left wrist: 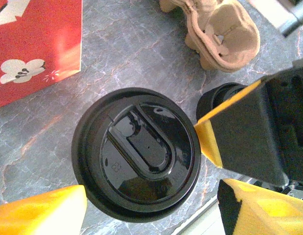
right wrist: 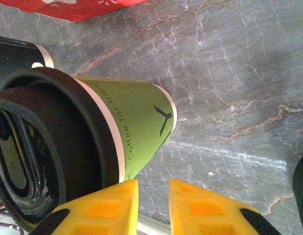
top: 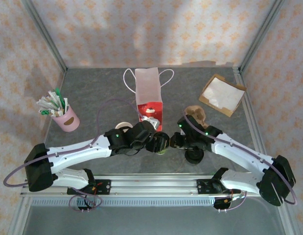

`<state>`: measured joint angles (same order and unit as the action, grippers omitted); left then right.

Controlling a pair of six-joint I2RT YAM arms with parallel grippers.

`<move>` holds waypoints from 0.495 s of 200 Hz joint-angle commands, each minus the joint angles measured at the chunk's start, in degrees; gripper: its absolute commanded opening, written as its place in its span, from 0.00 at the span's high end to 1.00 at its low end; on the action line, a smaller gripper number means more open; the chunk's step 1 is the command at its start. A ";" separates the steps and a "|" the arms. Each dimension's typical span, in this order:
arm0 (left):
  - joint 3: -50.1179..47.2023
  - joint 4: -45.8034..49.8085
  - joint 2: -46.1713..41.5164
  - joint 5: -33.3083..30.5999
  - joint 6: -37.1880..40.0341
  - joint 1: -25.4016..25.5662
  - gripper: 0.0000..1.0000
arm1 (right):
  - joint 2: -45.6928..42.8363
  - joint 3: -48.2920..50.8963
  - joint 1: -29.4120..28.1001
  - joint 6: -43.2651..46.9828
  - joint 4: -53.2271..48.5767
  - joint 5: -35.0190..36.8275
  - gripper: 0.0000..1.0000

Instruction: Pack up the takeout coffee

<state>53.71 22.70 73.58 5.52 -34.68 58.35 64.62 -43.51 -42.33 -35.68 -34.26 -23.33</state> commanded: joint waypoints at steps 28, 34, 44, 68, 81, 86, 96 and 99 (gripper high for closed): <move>-1.21 1.00 -1.17 -0.24 -0.04 -0.20 0.26 | 2.52 -3.97 2.82 2.97 2.02 1.32 0.77; -1.32 0.83 -1.13 -0.20 -0.04 -0.24 0.26 | 2.65 -4.25 3.24 3.02 2.32 1.24 0.77; -1.41 0.62 -0.88 -0.11 -0.04 -0.25 0.26 | 2.71 -4.57 3.72 3.14 2.67 0.78 0.77; -1.64 -0.53 -0.43 0.78 -0.60 -0.23 0.25 | 2.54 -4.86 4.01 3.29 2.87 0.16 0.76; -1.99 -1.28 -0.26 1.53 -1.04 -0.25 0.25 | 1.87 -4.63 4.00 2.93 1.90 0.17 0.76; -2.08 -1.70 -0.17 1.85 -1.24 -0.21 0.25 | 1.34 -4.43 4.01 2.77 1.48 0.27 0.77; -2.38 -2.37 -0.02 2.65 -1.69 -0.18 0.25 | 0.01 -3.96 4.01 2.38 0.37 0.71 0.77; -2.48 -2.61 -0.02 2.84 -1.89 -0.17 0.25 | -0.47 -3.84 4.01 2.29 -0.05 0.87 0.77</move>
<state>52.45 22.33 73.54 6.44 -34.87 58.35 66.92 -46.83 -38.52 -33.56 -32.36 -23.42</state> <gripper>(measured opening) 0.747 0.234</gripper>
